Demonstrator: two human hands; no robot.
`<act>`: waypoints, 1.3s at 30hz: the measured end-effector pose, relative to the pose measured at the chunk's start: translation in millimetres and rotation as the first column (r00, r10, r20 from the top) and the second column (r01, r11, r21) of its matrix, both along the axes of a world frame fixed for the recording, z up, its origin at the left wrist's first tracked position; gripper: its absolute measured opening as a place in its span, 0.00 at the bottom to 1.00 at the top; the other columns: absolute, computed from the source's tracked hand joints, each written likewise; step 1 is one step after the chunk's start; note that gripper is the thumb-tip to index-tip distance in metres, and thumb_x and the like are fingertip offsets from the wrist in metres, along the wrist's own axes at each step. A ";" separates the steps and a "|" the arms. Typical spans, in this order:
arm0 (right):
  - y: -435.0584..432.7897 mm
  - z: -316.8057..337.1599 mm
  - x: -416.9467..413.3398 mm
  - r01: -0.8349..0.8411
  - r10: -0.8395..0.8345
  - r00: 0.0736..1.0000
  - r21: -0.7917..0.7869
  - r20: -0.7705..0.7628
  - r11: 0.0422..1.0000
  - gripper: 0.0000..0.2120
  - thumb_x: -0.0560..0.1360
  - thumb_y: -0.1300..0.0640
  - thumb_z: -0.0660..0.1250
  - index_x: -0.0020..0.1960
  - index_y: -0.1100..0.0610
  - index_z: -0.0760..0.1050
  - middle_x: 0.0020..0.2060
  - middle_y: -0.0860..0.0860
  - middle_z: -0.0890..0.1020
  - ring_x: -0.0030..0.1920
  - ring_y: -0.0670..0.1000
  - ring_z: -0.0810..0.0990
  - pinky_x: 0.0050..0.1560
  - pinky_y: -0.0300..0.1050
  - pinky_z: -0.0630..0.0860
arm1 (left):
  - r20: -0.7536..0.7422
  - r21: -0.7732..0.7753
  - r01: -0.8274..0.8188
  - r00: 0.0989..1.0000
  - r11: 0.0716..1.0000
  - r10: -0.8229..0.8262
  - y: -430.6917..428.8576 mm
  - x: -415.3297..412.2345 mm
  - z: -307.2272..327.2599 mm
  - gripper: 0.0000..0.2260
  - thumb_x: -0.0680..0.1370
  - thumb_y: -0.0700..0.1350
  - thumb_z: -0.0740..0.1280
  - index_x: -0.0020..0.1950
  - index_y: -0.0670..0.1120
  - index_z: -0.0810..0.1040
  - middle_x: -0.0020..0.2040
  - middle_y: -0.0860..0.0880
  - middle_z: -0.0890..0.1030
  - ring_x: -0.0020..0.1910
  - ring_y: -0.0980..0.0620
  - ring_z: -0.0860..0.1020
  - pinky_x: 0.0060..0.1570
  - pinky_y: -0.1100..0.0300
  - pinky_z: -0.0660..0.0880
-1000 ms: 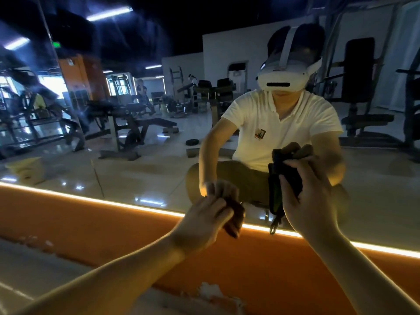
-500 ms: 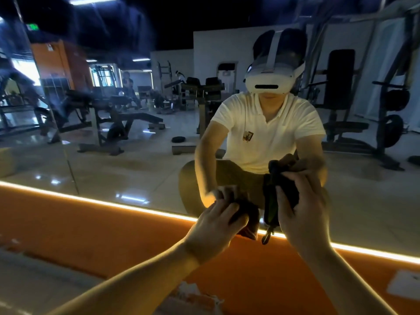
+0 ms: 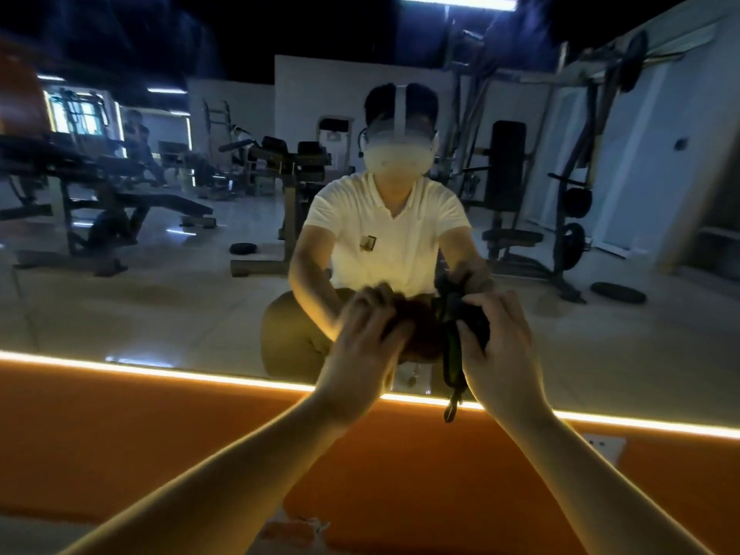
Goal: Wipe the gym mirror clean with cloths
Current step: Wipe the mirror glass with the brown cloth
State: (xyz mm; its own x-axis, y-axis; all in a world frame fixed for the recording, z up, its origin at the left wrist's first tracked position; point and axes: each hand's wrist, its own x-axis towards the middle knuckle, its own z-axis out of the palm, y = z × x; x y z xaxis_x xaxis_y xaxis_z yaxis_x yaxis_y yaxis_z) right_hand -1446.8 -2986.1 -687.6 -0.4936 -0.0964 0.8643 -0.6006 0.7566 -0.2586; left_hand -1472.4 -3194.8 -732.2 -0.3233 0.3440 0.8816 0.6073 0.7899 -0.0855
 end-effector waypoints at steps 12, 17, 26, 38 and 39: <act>75.6 5.2 -2.3 0.053 -0.057 0.997 -0.068 -0.054 0.996 0.10 0.79 0.59 0.67 0.60 0.57 0.74 0.56 0.53 0.75 0.49 0.49 0.77 0.44 0.48 0.80 | -0.096 0.014 -0.040 0.995 0.999 0.041 30.5 -10.6 42.8 0.21 0.76 0.43 0.70 0.68 0.46 0.72 0.69 0.40 0.70 0.68 0.38 0.70 0.66 0.37 0.74; 101.2 1.0 -8.6 0.065 -0.070 0.995 -0.063 -0.075 0.996 0.10 0.78 0.60 0.67 0.59 0.58 0.74 0.55 0.54 0.75 0.47 0.50 0.78 0.43 0.50 0.81 | -0.167 0.154 -0.065 0.982 0.986 0.091 48.8 -25.1 74.1 0.20 0.77 0.42 0.72 0.67 0.47 0.71 0.68 0.40 0.70 0.65 0.38 0.71 0.64 0.49 0.70; 113.8 1.6 -11.9 0.011 -0.014 0.998 -0.048 -0.069 0.999 0.12 0.78 0.58 0.67 0.60 0.55 0.73 0.55 0.53 0.74 0.48 0.49 0.77 0.43 0.52 0.82 | 0.003 -0.535 0.003 1.000 0.845 -0.001 47.8 -7.8 -49.1 0.22 0.73 0.47 0.74 0.65 0.48 0.75 0.62 0.44 0.77 0.60 0.44 0.74 0.53 0.44 0.83; 163.1 5.0 -23.4 0.076 -0.102 0.985 -0.182 -0.137 0.980 0.10 0.78 0.64 0.69 0.59 0.59 0.74 0.56 0.52 0.73 0.49 0.46 0.74 0.45 0.45 0.77 | -0.170 0.036 -0.023 0.985 0.999 0.029 129.4 -22.8 65.3 0.17 0.77 0.44 0.69 0.66 0.47 0.74 0.65 0.39 0.74 0.65 0.40 0.71 0.68 0.53 0.68; 166.6 3.3 -23.4 0.063 -0.087 0.987 -0.169 -0.136 0.984 0.10 0.78 0.64 0.69 0.59 0.59 0.74 0.56 0.50 0.72 0.49 0.46 0.74 0.45 0.45 0.77 | -0.134 -0.042 -0.020 0.991 0.999 0.014 135.9 -21.1 40.2 0.17 0.77 0.45 0.68 0.66 0.48 0.74 0.66 0.40 0.74 0.65 0.40 0.71 0.66 0.49 0.72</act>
State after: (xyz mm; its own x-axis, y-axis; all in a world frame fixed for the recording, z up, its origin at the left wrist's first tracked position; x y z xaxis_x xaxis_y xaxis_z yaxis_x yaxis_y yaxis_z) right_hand -1470.3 -2819.5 -684.3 -0.3646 0.0852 0.9273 -0.5832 0.7554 -0.2987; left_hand -1493.6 -3058.9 -692.1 -0.2103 0.3783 0.9015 0.5744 0.7940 -0.1992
